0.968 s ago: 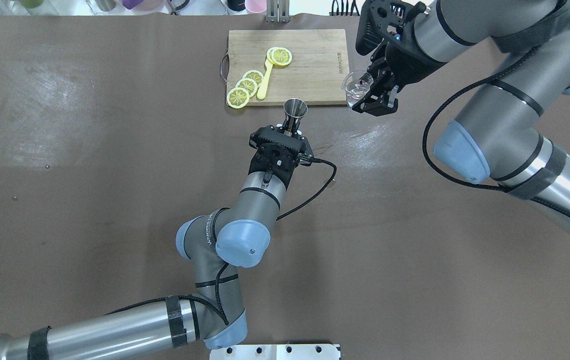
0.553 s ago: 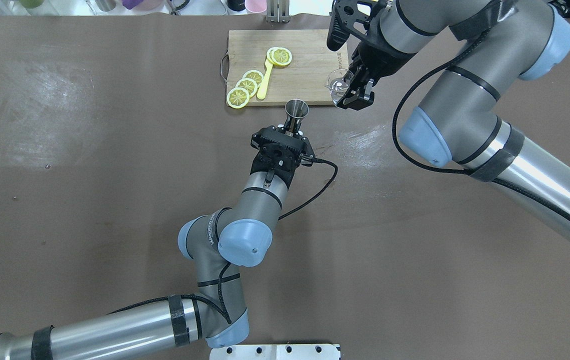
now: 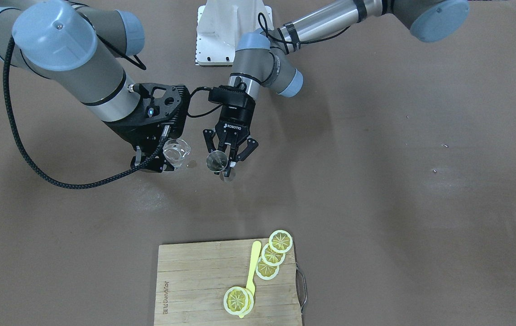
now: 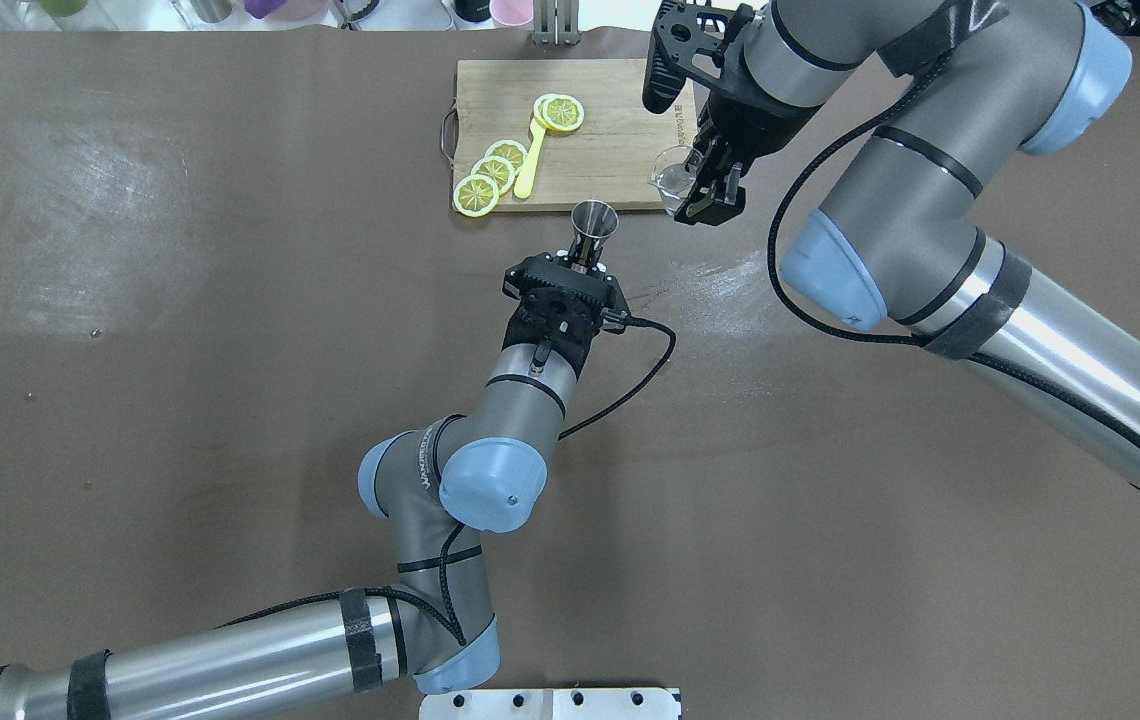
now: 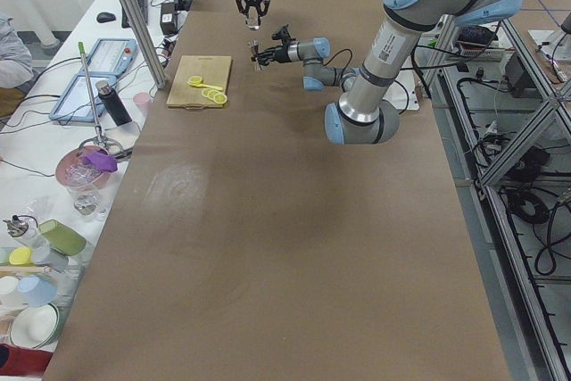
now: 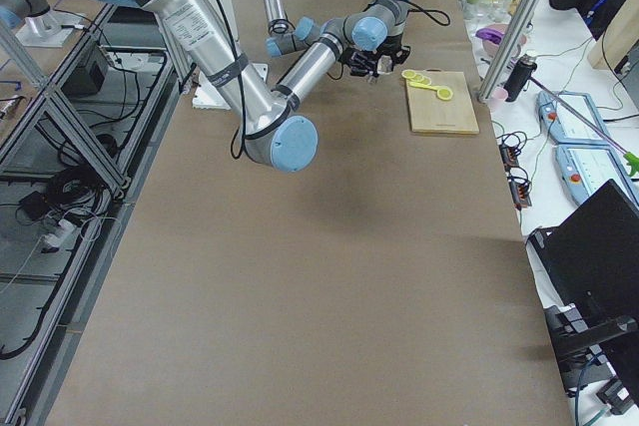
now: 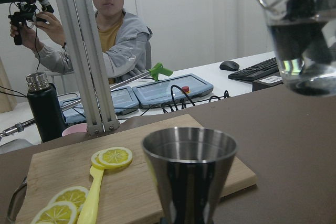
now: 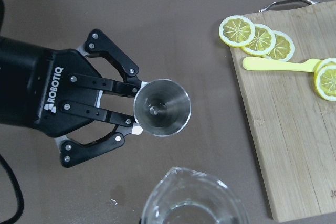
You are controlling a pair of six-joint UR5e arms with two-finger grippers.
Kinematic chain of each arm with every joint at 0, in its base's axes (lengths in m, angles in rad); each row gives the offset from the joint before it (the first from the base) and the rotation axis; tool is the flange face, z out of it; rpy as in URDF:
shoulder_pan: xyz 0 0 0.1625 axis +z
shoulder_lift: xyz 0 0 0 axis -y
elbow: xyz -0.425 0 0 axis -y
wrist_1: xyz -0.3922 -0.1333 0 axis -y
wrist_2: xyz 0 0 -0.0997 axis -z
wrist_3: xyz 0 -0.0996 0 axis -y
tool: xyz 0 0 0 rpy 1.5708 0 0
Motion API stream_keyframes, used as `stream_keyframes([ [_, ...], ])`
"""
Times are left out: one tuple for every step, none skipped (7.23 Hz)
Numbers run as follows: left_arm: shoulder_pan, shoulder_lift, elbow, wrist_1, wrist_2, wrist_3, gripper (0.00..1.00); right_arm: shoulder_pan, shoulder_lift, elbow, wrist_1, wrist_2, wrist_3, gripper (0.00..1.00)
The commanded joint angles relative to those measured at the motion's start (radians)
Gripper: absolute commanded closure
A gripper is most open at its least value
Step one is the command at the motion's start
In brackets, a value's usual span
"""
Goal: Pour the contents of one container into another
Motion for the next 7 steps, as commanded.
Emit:
stream_keyframes([
  [0.0,0.001,0.004,-0.006,-0.001,0.0,1.0,-0.008,0.026,0.0,-0.06,-0.017,-0.04,1.0],
  [0.0,0.001,0.004,-0.006,0.0,0.0,1.0,-0.021,0.044,-0.011,-0.095,-0.039,-0.059,1.0],
  [0.0,0.001,0.004,-0.008,0.0,0.0,1.0,-0.027,0.072,-0.022,-0.152,-0.05,-0.108,1.0],
  [0.0,0.001,0.004,-0.012,0.0,0.002,1.0,-0.033,0.081,-0.02,-0.186,-0.062,-0.116,1.0],
  [0.0,0.001,0.004,-0.012,0.0,0.002,1.0,-0.039,0.095,-0.02,-0.245,-0.092,-0.162,1.0],
  [0.0,0.001,0.004,-0.012,0.0,0.0,1.0,-0.039,0.116,-0.023,-0.322,-0.118,-0.235,1.0],
  [0.0,0.001,0.004,-0.012,-0.001,0.0,1.0,-0.05,0.136,-0.033,-0.354,-0.138,-0.25,1.0],
])
